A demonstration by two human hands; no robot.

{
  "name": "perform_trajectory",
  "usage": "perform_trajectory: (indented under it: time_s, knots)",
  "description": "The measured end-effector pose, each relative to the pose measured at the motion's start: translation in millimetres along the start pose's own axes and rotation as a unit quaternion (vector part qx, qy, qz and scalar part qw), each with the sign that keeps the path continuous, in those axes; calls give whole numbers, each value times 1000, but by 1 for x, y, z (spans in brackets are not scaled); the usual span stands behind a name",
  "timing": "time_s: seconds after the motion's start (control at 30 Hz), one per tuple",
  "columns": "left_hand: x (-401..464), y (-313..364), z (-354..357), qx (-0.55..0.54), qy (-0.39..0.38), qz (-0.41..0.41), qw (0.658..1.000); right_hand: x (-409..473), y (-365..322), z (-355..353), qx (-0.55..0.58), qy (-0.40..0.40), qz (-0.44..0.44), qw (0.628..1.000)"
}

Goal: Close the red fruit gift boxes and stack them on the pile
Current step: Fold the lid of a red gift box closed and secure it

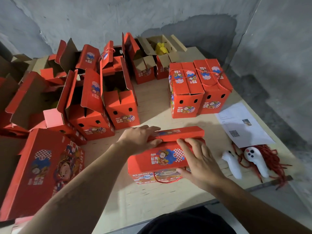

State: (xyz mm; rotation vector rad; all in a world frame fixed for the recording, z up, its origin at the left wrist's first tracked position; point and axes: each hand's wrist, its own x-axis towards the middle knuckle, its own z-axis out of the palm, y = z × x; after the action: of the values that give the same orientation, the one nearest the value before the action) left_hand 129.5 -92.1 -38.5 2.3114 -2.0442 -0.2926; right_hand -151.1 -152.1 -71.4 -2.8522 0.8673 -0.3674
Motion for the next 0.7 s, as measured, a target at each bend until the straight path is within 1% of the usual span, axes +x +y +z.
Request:
perform_trajectory:
  time_s: [0.07,0.1,0.27,0.57,0.7]
  knots:
    - [6,0,-3,19,-1,-4,1000,1,-1,1,-7,16,-23,1000]
    - [9,1,-4,30,-7,-5,1000,3,-2,2,-12,12,-33,999]
    - [11,8,6,97,-61,23,993,14,0,7,-40,0,-31,999]
    - [9,2,11,73,-76,18,994,33,11,1,-54,-20,-48,997]
    - [17,-2,2,50,-114,-10,992,42,7,-9,-68,-38,-49,996]
